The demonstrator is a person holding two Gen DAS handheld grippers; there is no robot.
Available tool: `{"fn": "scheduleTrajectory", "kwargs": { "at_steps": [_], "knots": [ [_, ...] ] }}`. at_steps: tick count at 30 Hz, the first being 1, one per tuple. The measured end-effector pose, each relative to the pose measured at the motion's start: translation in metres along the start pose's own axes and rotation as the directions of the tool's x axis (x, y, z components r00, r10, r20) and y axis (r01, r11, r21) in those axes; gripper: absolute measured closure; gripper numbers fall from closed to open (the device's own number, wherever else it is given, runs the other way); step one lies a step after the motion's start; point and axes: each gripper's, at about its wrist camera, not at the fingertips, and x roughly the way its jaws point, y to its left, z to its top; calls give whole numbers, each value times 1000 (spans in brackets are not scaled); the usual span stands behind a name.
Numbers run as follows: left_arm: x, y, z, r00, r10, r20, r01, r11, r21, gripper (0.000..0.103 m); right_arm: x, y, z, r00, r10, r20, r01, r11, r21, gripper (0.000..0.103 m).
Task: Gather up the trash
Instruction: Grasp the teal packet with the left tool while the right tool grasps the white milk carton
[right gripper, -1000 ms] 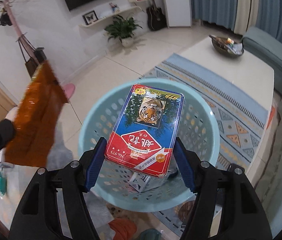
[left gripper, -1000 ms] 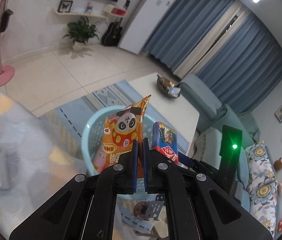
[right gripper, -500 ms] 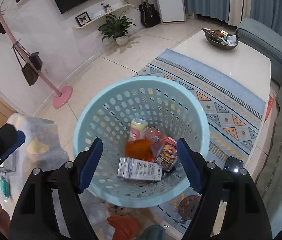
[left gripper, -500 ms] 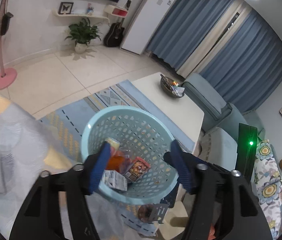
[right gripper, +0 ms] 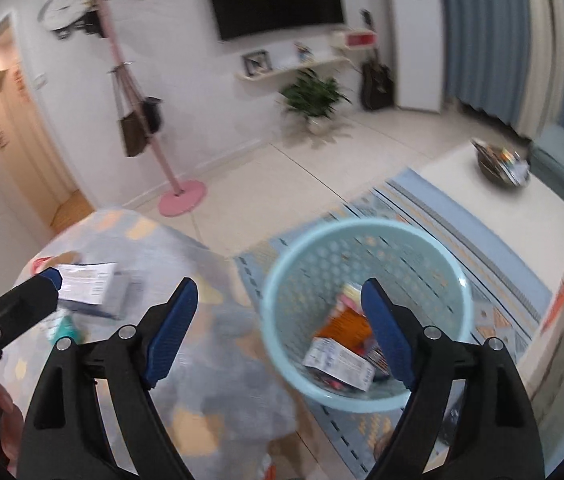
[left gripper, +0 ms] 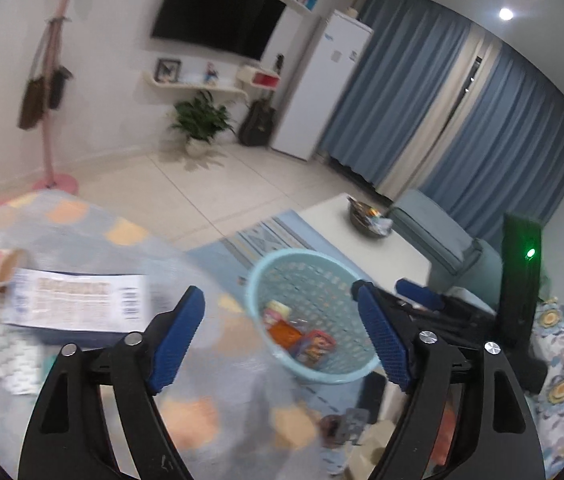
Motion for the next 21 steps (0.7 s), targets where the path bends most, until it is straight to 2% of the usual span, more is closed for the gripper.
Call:
{"fn": "scheduleTrajectory", "kwargs": {
  "at_steps": [5, 9, 11, 13, 15, 16, 17, 19, 21],
  "knots": [
    [-36, 24, -7, 992, 117, 39, -118, 993, 31, 23, 1, 43, 3, 995, 100, 18, -98, 991, -92, 20],
    [-51, 52, -23, 966, 258, 27, -258, 966, 18, 23, 11, 81, 6, 980, 198, 10, -193, 965, -179, 20],
    [-52, 69, -34, 955, 298, -2, -298, 955, 5, 23, 22, 100, 9, 968, 250, -14, -247, 945, -213, 19],
    [-49, 83, -41, 953, 300, -41, -301, 953, -21, 24, 38, 117, 13, 955, 291, -56, -296, 927, -232, 19],
    [-41, 96, -47, 956, 278, -89, -282, 958, -44, 25, 51, 132, 12, 952, 294, -92, -308, 915, -260, 20],
    [-35, 99, -49, 957, 265, -116, -272, 961, -45, 25, 58, 140, 12, 951, 290, -104, -308, 910, -278, 23],
    [-31, 100, -54, 956, 261, -134, -269, 962, -43, 25, 65, 148, 12, 953, 281, -110, -302, 905, -300, 34],
    [-19, 101, -56, 950, 269, -161, -275, 961, -16, 26, 76, 157, 10, 953, 272, -132, -301, 899, -318, 47],
    [-13, 101, -56, 938, 302, -170, -306, 952, 2, 26, 89, 166, 11, 949, 275, -154, -312, 893, -324, 49]
  ]
}}
